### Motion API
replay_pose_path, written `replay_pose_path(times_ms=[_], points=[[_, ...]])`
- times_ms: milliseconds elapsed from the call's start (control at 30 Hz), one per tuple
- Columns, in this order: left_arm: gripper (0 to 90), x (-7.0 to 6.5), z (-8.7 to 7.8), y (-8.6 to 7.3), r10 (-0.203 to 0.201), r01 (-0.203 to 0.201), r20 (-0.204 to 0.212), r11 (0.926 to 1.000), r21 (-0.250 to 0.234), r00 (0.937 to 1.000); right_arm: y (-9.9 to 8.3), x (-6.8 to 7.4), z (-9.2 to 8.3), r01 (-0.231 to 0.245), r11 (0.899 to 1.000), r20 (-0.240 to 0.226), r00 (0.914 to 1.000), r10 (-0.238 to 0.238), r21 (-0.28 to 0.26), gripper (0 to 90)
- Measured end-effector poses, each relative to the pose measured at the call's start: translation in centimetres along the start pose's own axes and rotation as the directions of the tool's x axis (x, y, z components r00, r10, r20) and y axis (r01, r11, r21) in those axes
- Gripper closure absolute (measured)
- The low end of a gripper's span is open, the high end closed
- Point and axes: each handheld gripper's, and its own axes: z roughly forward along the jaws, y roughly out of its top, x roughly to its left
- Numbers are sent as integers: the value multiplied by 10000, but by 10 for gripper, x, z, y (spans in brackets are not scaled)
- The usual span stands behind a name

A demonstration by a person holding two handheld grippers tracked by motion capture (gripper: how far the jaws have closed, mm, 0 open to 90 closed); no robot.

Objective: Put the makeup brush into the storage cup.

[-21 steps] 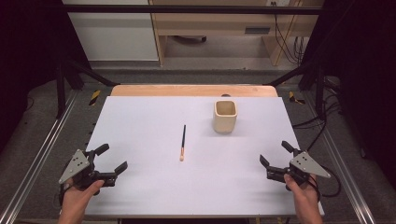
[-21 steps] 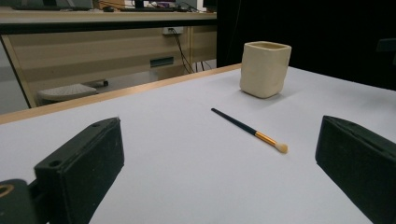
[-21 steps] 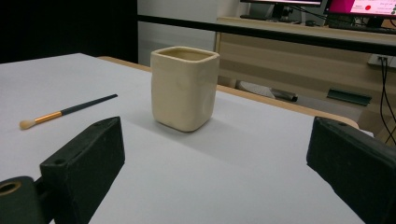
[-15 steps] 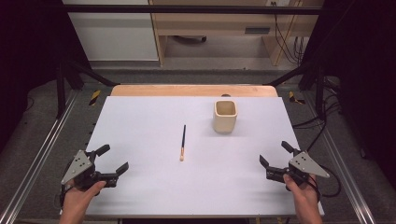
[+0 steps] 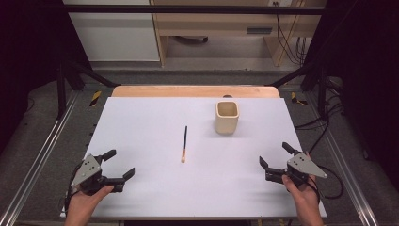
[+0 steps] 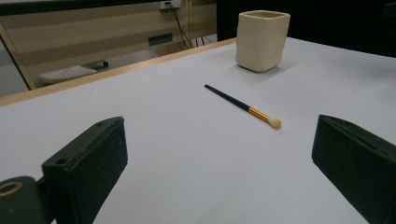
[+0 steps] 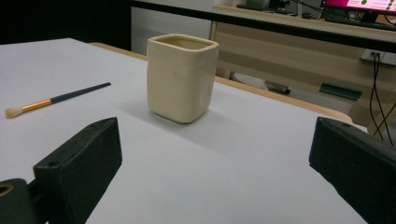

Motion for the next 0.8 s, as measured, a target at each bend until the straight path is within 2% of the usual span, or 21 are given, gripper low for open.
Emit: replay_pose_path(times_ms=[100,167,300,367,433,467,533,567,600,633,700,767,800], points=[[38,-5,4,1,-141,141,35,9999,-27,9999,0,1,1,107,9999,-38,9999,-107,9,28],[38,-14,12,3,-172,171,81,9997,162,9998,1,4,0,211,9998,-43,9998,-211,50,27],[41,-23,24,5,-213,204,155,9984,524,9997,0,6,-1,341,9994,3,9994,-341,99,27],[45,-35,39,10,85,-114,289,9948,1008,9995,0,6,-1,385,9992,-8,9993,-385,139,27],[49,-44,49,14,468,-508,288,9858,1598,9985,0,7,-1,415,9990,68,9991,-416,174,26],[52,-44,49,14,468,-508,288,9858,1598,9985,0,7,-1,415,9990,68,9991,-416,174,26],[58,-55,65,20,845,-890,303,9743,2070,9960,0,7,0,434,9989,91,9990,-436,192,26],[58,-55,65,20,845,-890,303,9743,2070,9960,0,7,0,434,9989,91,9990,-436,192,26],[58,-61,76,26,895,-947,332,9691,2276,9954,0,8,1,433,9988,61,9990,-435,216,26],[57,-61,76,26,895,-947,332,9691,2276,9954,0,8,1,433,9988,61,9990,-435,216,26],[57,-69,91,39,837,-904,371,9640,2499,9958,2,10,2,500,9985,-22,9987,-500,204,26],[57,-71,96,43,805,-875,381,9633,2537,9960,2,11,2,574,9982,-48,9983,-574,153,26],[57,-75,104,52,591,-655,328,9640,2579,9977,3,12,1,603,9981,-86,9981,-602,94,26]])
